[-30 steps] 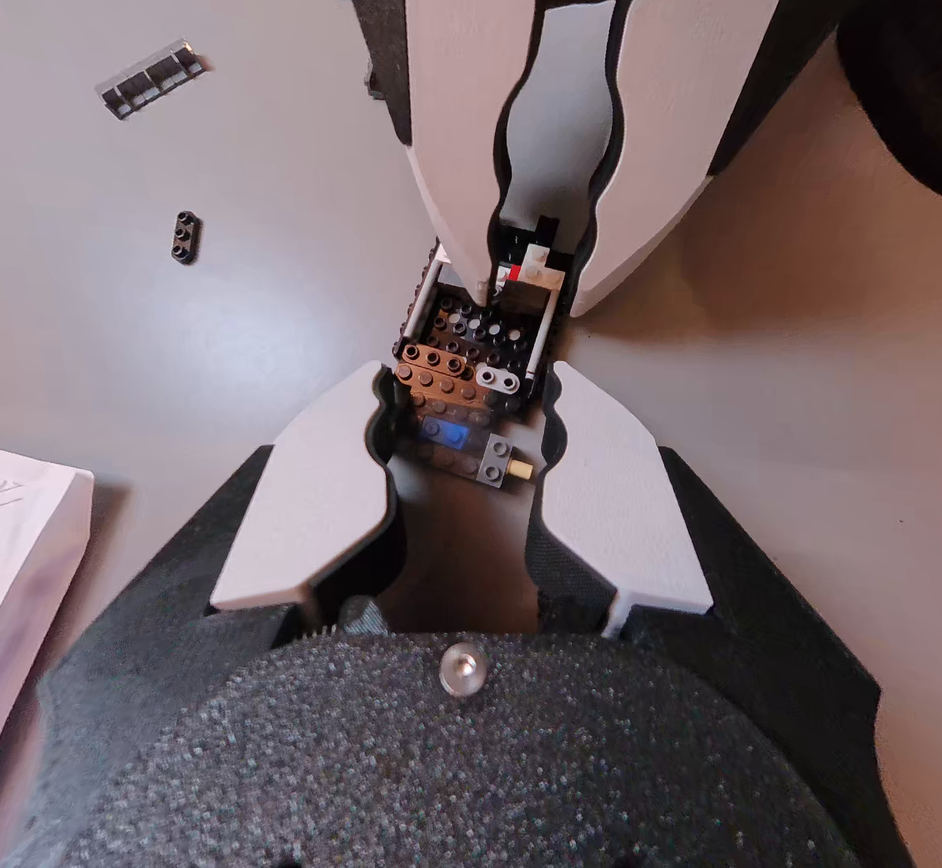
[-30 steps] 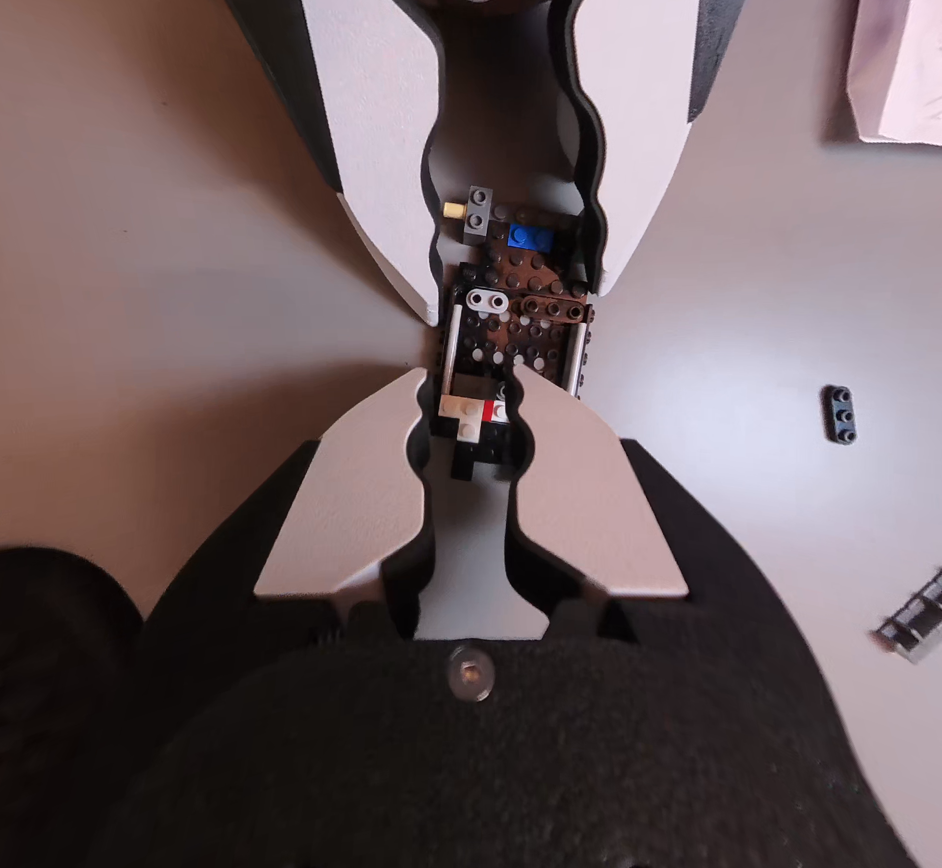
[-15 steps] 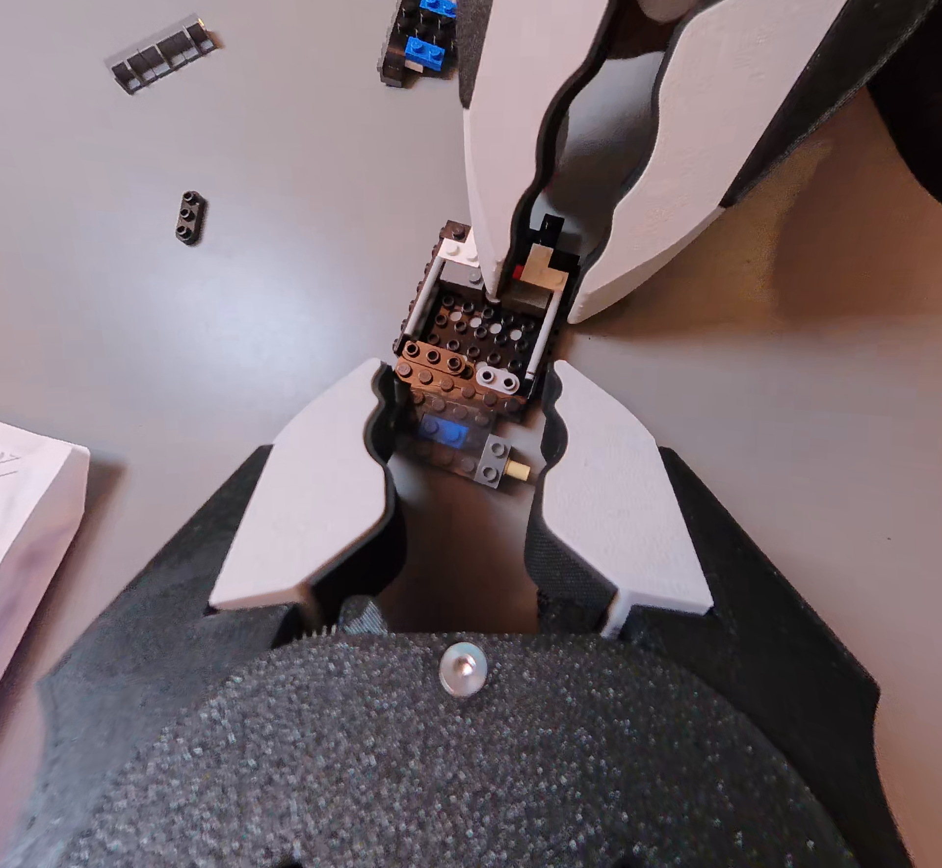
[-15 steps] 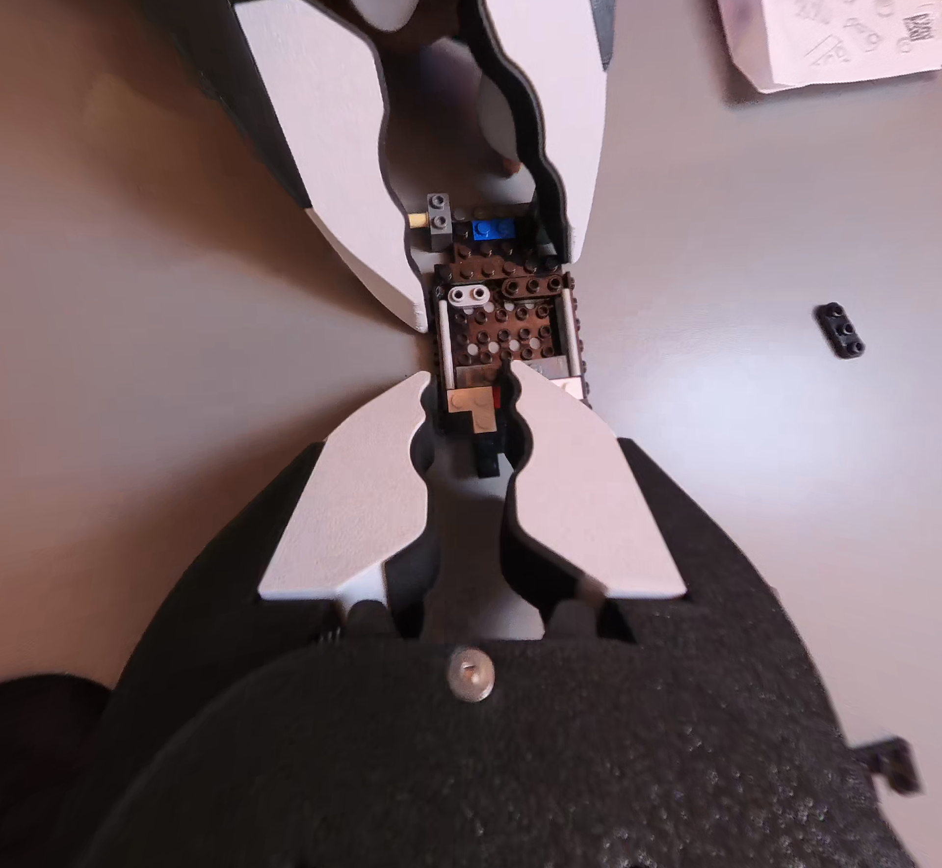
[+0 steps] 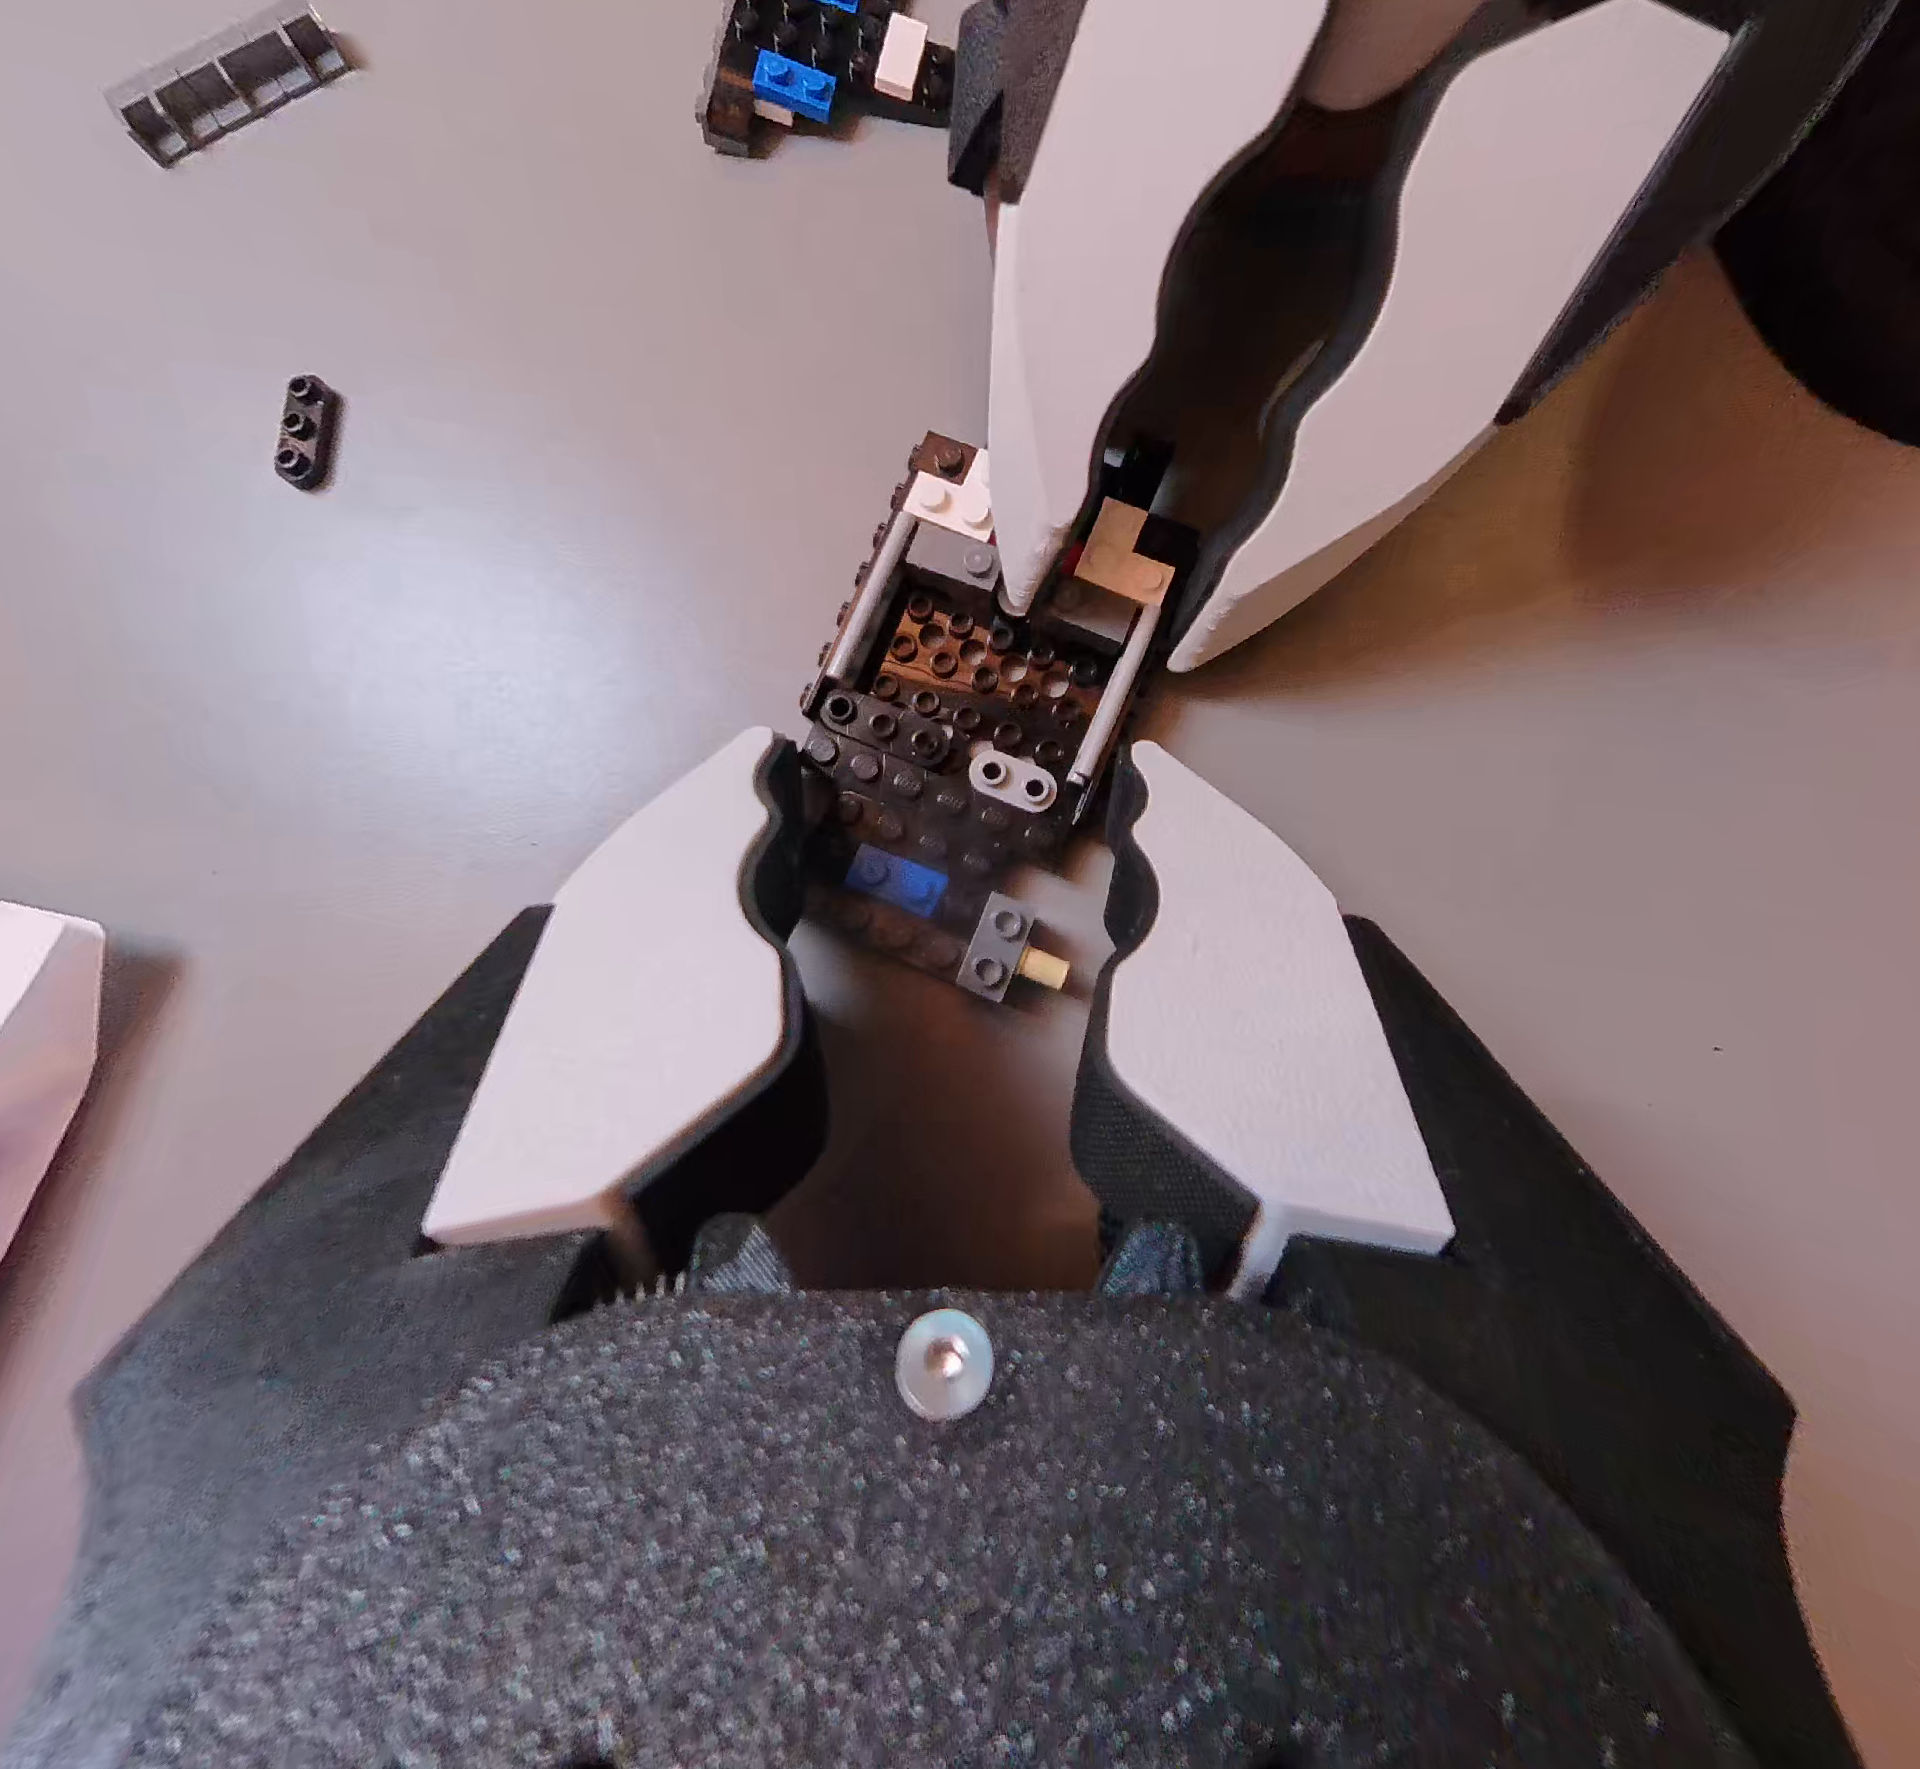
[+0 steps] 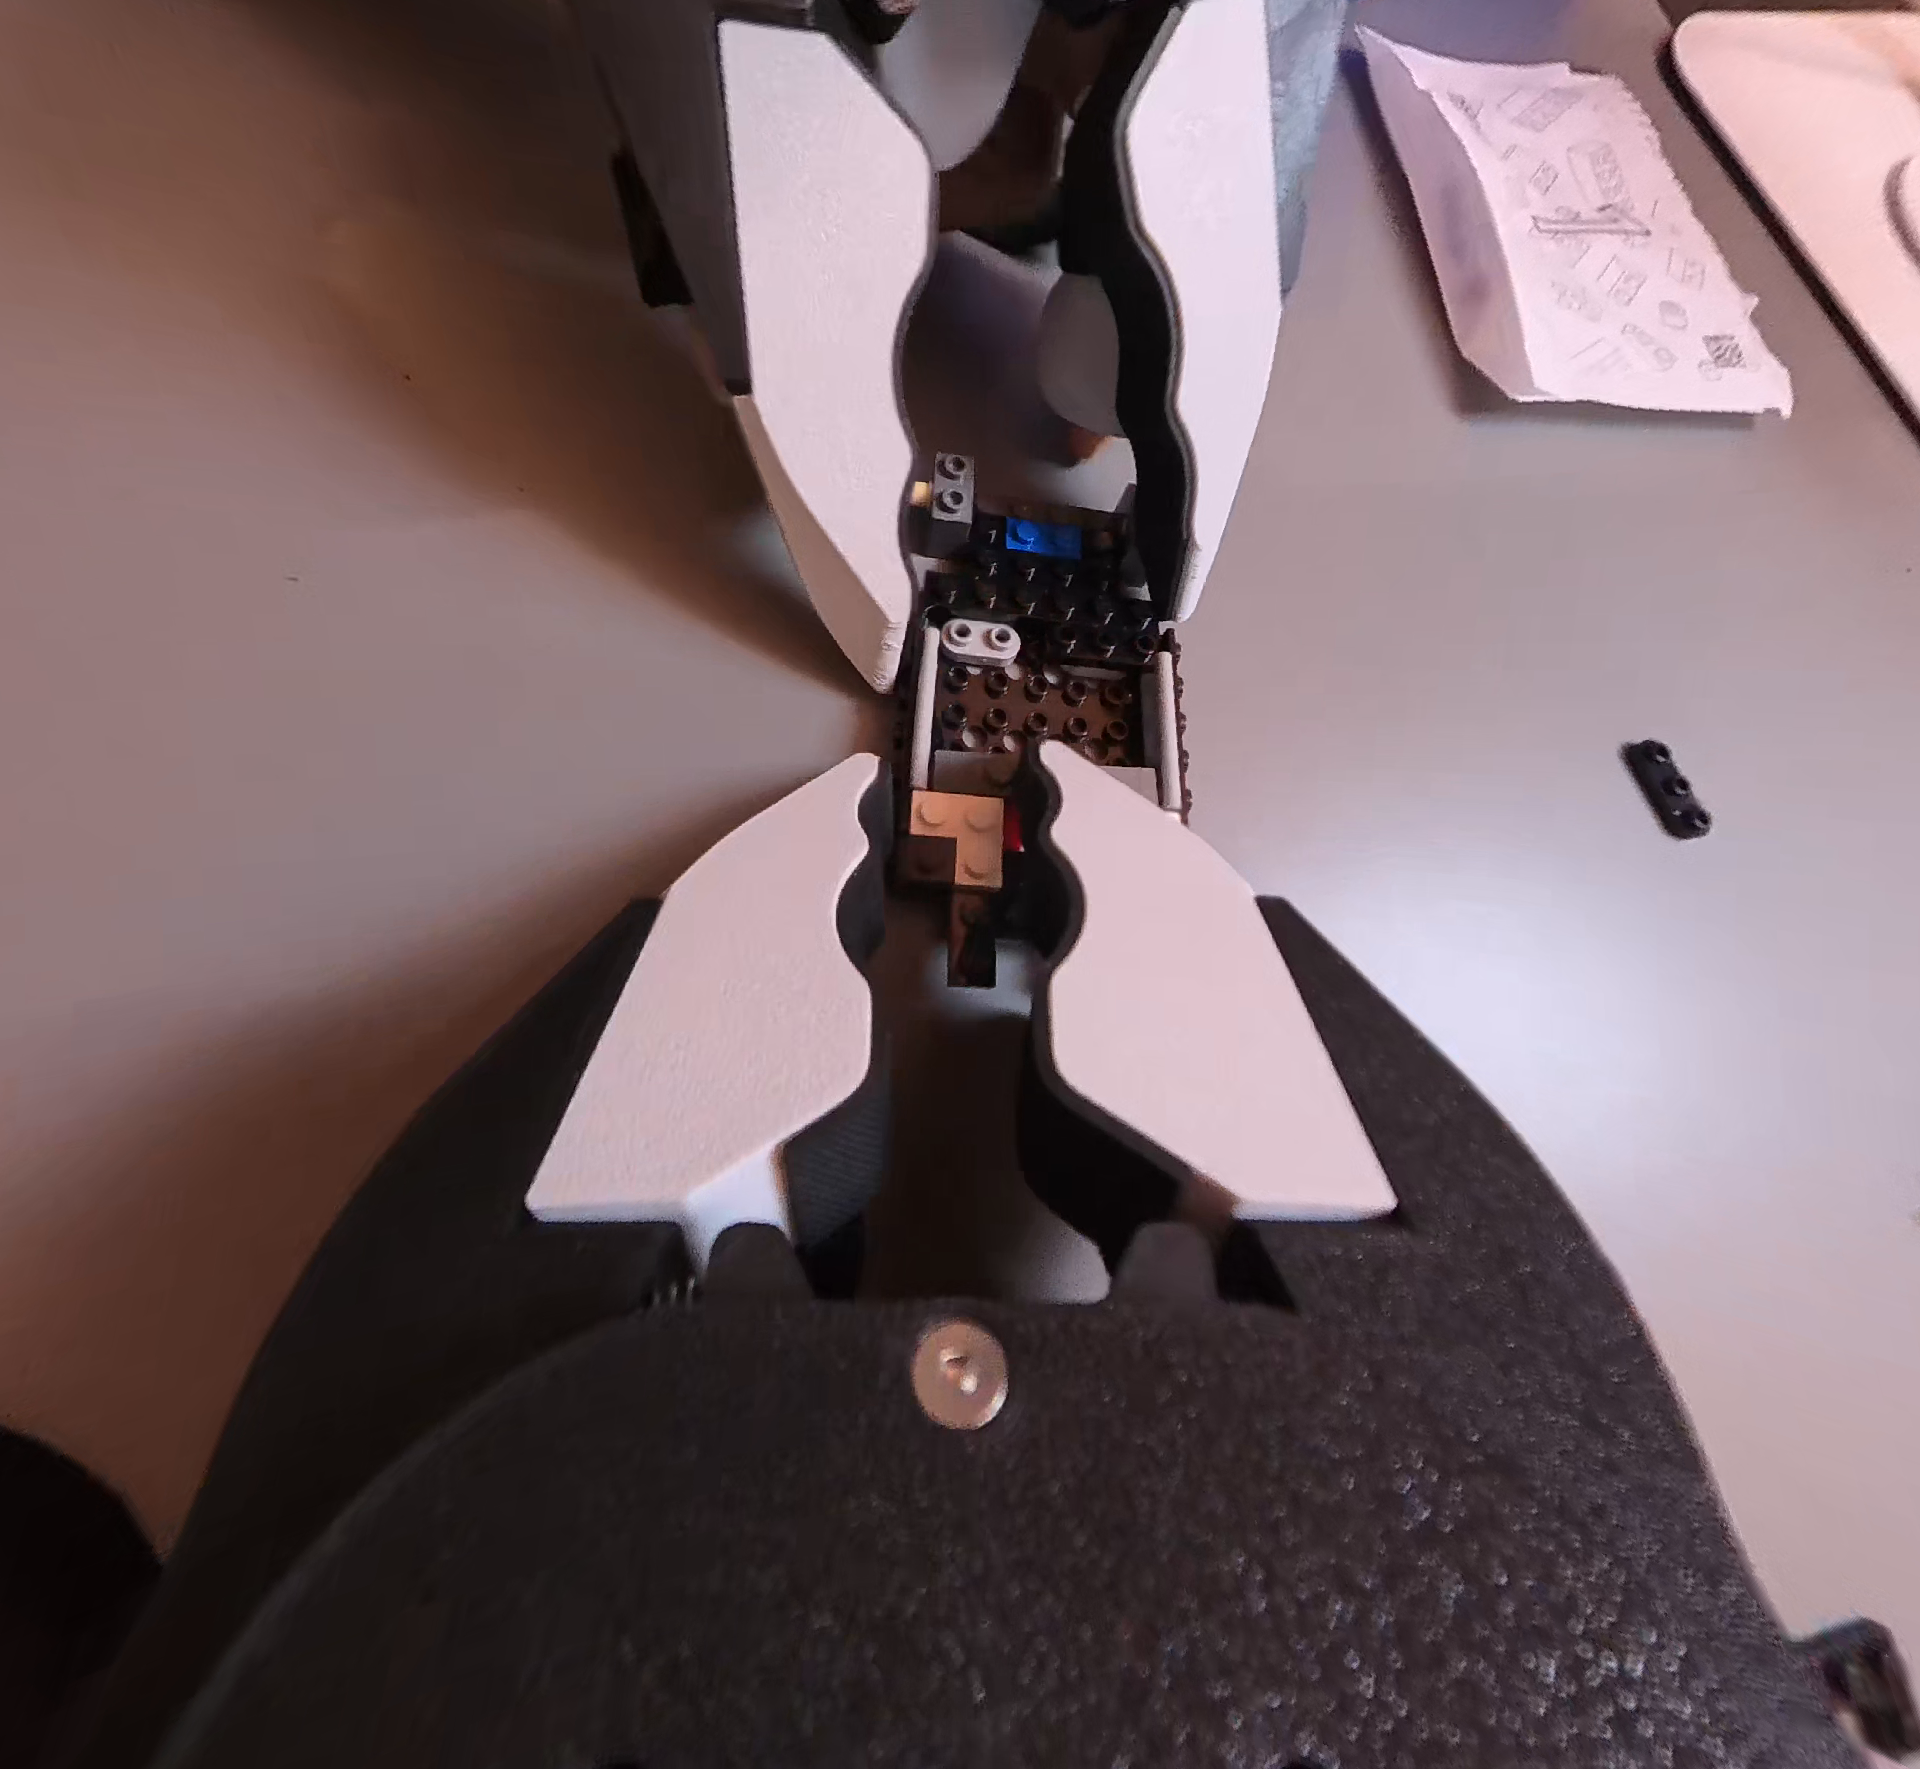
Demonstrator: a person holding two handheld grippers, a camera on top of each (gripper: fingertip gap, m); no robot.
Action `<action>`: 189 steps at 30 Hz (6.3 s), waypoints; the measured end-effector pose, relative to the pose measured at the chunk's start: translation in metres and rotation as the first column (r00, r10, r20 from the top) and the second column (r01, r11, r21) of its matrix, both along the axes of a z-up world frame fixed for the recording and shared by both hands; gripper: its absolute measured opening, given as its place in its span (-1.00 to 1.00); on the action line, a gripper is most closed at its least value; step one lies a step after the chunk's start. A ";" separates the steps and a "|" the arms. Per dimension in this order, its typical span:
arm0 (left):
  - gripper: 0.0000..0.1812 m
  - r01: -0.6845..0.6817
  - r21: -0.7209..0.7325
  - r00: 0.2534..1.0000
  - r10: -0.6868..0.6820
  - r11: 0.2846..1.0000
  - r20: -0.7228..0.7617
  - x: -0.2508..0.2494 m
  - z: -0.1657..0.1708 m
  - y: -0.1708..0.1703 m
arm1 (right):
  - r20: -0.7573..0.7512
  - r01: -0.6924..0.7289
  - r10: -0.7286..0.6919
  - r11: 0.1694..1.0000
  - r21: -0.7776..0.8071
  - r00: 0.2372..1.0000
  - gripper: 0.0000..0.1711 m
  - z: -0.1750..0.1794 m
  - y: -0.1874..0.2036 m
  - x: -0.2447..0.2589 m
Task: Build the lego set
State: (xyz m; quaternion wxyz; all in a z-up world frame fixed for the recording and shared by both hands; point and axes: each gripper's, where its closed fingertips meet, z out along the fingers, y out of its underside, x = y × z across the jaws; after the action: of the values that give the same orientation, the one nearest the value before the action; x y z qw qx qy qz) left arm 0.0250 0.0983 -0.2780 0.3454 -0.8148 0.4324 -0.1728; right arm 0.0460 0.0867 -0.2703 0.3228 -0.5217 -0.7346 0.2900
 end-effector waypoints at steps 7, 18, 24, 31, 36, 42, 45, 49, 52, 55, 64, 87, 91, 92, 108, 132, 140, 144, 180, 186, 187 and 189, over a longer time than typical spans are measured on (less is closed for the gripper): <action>-0.37 0.020 -0.011 1.000 -0.020 1.000 -0.002 0.001 0.000 -0.003 | 0.008 -0.087 0.089 0.951 0.296 0.996 -0.73 0.003 -0.005 -0.001; -0.37 0.011 -0.021 1.000 -0.011 1.000 0.014 0.000 0.001 -0.004 | -0.090 -0.052 0.120 0.839 0.542 0.989 -0.71 0.009 -0.005 0.001; -0.37 -0.001 -0.001 1.000 0.001 1.000 -0.008 -0.003 0.000 -0.003 | -0.141 0.094 -0.087 0.995 0.042 0.986 -0.79 0.028 0.007 0.008; -0.37 0.002 0.008 1.000 -0.002 1.000 -0.004 -0.002 0.000 -0.003 | 0.021 0.027 -0.026 0.998 -0.061 0.999 -0.77 0.032 0.006 -0.003; -0.37 0.010 0.024 1.000 -0.010 1.000 0.003 -0.002 0.000 -0.003 | 0.240 -0.108 0.110 0.994 -0.023 0.964 -0.77 0.014 0.009 -0.011; -0.37 0.020 0.035 1.000 -0.021 0.999 0.007 -0.001 0.000 -0.004 | 0.443 -0.213 0.256 0.966 -0.146 0.859 -0.75 -0.006 0.002 -0.007; -0.37 0.024 0.037 1.000 -0.024 0.999 0.008 -0.001 0.000 -0.004 | 0.464 -0.226 0.294 0.954 -0.198 0.836 -0.75 -0.007 -0.001 -0.008; -0.36 0.025 0.026 1.000 -0.025 0.999 0.011 -0.003 0.000 -0.005 | 0.377 -0.225 0.271 0.961 -0.163 0.886 -0.75 0.001 0.002 -0.009; -0.24 0.022 0.056 0.998 -0.025 0.998 0.056 -0.005 0.011 -0.002 | 0.203 -0.139 0.163 0.982 -0.124 0.966 -0.76 0.028 0.009 -0.015; -0.37 0.017 0.116 0.966 -0.046 0.993 0.253 0.003 0.055 -0.002 | 0.042 -0.042 0.043 0.999 -0.027 0.998 -0.75 0.055 0.015 -0.013; -0.77 0.088 0.133 0.892 -0.138 0.987 0.431 0.019 0.108 -0.037 | -0.147 0.011 0.005 0.994 0.109 0.989 -0.76 0.094 -0.013 -0.006; -0.96 0.166 0.490 0.838 -0.384 0.856 0.387 -0.009 0.128 -0.131 | -0.339 -0.427 0.274 0.713 -0.556 0.900 -0.69 0.116 -0.118 -0.041; -0.97 0.169 0.515 0.855 -0.385 0.840 0.347 -0.009 0.120 -0.128 | -0.363 -0.447 0.264 0.600 -0.664 0.894 -0.71 0.110 -0.113 -0.038; -0.97 0.169 0.521 0.862 -0.382 0.837 0.334 -0.009 0.117 -0.127 | -0.381 -0.462 0.262 0.543 -0.701 0.887 -0.75 0.112 -0.111 -0.035; -0.96 0.095 0.550 0.958 -0.226 0.830 0.176 -0.027 0.090 -0.097 | -0.306 -0.330 0.163 0.687 -0.648 0.938 -0.71 0.092 -0.073 -0.030; -0.26 -0.773 0.205 0.626 0.774 0.600 0.095 -0.213 0.072 -0.030 | -0.357 -0.118 0.043 0.975 -0.191 0.933 -0.76 0.087 -0.052 -0.053; -0.27 -0.484 0.169 0.874 0.486 0.859 0.033 -0.156 0.052 -0.042 | -0.349 -0.087 0.012 0.976 -0.201 0.937 -0.77 0.084 -0.044 -0.053; -0.16 -0.392 0.241 0.915 0.403 0.888 0.002 -0.137 0.049 -0.041 | -0.341 -0.083 0.008 0.975 -0.207 0.940 -0.78 0.081 -0.044 -0.054; -0.75 0.062 0.284 0.945 -0.148 0.957 0.291 0.002 0.073 -0.098 | -0.206 -0.290 0.227 0.885 -0.364 0.952 -0.90 0.077 -0.078 -0.023; -0.88 -0.013 0.326 0.942 -0.098 0.945 0.322 -0.002 0.086 -0.091 | -0.212 -0.263 0.208 0.924 -0.279 0.955 -0.90 0.076 -0.081 -0.032; -0.91 -0.011 0.328 0.942 -0.100 0.945 0.320 -0.002 0.085 -0.091 | -0.213 -0.260 0.206 0.927 -0.270 0.955 -0.90 0.077 -0.080 -0.032; -0.91 -0.018 0.326 0.943 -0.092 0.945 0.320 -0.003 0.086 -0.090 | -0.215 -0.257 0.203 0.931 -0.261 0.955 -0.90 0.077 -0.080 -0.033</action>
State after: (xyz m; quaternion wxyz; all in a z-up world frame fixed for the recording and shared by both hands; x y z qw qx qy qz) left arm 0.0218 0.0083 -0.1920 0.5387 -0.6979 0.4063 -0.2401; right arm 0.0133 0.0072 -0.1935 0.2744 -0.4436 -0.7080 0.4760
